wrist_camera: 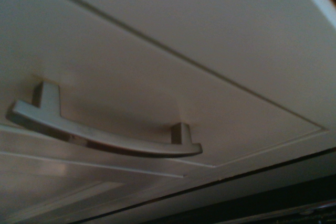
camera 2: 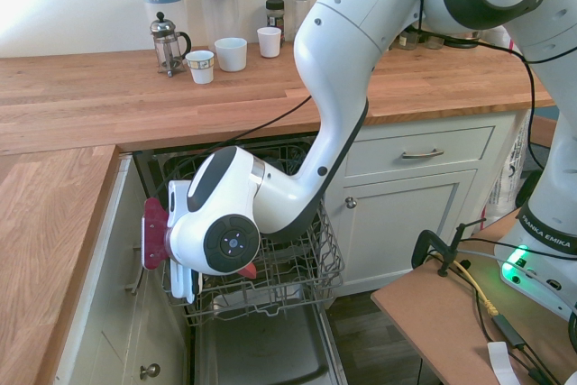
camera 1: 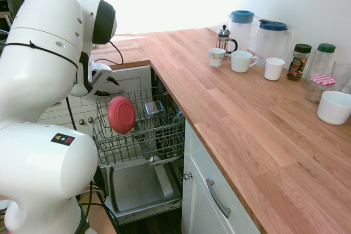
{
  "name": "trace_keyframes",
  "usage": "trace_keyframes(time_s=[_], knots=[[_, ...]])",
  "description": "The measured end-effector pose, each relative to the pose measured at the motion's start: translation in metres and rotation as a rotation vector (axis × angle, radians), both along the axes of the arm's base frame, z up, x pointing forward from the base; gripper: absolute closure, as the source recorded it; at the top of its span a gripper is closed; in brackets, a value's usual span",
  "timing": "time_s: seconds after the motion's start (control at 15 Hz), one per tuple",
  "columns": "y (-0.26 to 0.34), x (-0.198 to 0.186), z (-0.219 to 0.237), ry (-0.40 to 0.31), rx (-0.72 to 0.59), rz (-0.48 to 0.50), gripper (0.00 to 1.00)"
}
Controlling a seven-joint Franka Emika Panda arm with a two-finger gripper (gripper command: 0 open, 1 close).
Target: Put the plate in the dishwasher
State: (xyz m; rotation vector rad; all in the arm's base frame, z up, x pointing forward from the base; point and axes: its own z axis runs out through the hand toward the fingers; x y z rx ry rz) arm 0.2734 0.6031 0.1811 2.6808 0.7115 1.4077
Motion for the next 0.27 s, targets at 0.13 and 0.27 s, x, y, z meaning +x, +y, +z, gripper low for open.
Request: trace_keyframes(time_s=[0.13, 0.27], knots=[[-0.006, -0.009, 0.021, 0.010, 0.020, -0.009, 0.00], [-0.017, -0.015, 0.045, 0.039, 0.040, -0.031, 0.00]])
